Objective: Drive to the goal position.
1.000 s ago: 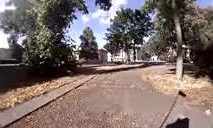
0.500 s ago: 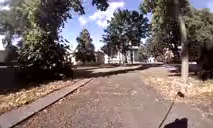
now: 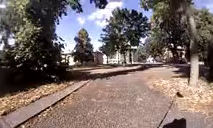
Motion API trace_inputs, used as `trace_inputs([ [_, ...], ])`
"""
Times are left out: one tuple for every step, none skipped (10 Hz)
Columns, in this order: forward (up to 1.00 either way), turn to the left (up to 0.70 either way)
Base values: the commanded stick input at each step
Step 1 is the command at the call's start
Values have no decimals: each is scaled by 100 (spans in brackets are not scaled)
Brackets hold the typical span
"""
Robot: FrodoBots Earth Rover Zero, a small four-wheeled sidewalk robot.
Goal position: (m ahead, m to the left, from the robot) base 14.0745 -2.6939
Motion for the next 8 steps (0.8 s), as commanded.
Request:
trace_inputs([
  [70,0],
  [70,0],
  [70,0],
  [70,0],
  [70,0],
  [70,0],
  [70,0],
  [70,0],
])
